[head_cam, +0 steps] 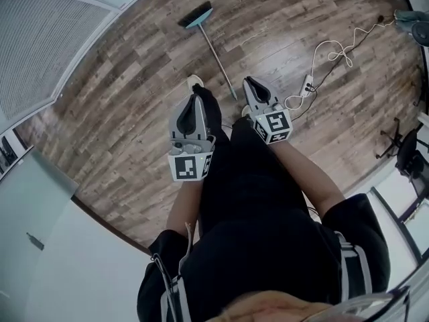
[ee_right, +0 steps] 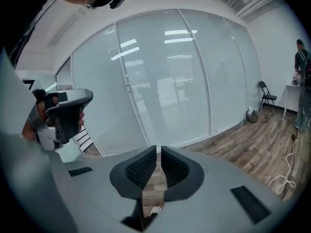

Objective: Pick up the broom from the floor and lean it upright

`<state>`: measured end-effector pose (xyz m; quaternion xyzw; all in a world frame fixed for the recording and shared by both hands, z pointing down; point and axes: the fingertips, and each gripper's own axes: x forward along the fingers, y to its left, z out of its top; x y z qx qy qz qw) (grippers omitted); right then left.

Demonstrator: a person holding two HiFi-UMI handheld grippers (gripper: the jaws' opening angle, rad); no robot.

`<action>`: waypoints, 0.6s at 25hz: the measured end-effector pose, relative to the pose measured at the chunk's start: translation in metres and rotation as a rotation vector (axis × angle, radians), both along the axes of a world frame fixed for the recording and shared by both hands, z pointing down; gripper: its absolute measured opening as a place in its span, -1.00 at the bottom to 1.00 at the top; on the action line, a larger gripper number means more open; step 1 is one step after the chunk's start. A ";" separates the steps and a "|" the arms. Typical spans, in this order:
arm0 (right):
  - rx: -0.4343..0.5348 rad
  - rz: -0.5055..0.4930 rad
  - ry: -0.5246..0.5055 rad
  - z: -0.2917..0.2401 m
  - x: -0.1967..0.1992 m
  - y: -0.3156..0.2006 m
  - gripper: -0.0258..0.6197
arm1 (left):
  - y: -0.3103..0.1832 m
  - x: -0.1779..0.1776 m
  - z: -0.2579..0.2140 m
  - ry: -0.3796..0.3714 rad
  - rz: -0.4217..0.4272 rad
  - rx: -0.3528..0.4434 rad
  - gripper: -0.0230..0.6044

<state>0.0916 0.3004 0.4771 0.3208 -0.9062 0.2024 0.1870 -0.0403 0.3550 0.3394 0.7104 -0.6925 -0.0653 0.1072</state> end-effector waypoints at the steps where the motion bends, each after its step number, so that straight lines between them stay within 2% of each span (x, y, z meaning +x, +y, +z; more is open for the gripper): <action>1: -0.021 0.017 0.008 0.017 -0.006 -0.005 -0.86 | -0.002 -0.003 0.010 0.003 0.011 -0.009 -0.87; 4: -0.065 0.017 0.046 0.075 -0.026 -0.017 -0.85 | -0.011 -0.014 0.039 0.006 0.010 -0.019 -0.87; 7: -0.057 -0.021 0.153 0.151 -0.036 -0.031 -0.85 | -0.022 -0.029 0.077 0.002 -0.016 -0.016 -0.87; 12: -0.121 0.002 0.295 0.287 -0.021 -0.045 -0.83 | -0.030 -0.057 0.154 0.010 -0.090 -0.026 -0.87; 14: -0.153 -0.016 0.334 0.340 -0.014 -0.041 -0.51 | -0.029 -0.057 0.185 0.036 -0.084 -0.029 -0.87; 15: -0.169 -0.029 0.359 0.366 -0.009 -0.037 -0.50 | -0.028 -0.052 0.201 0.050 -0.065 -0.035 -0.87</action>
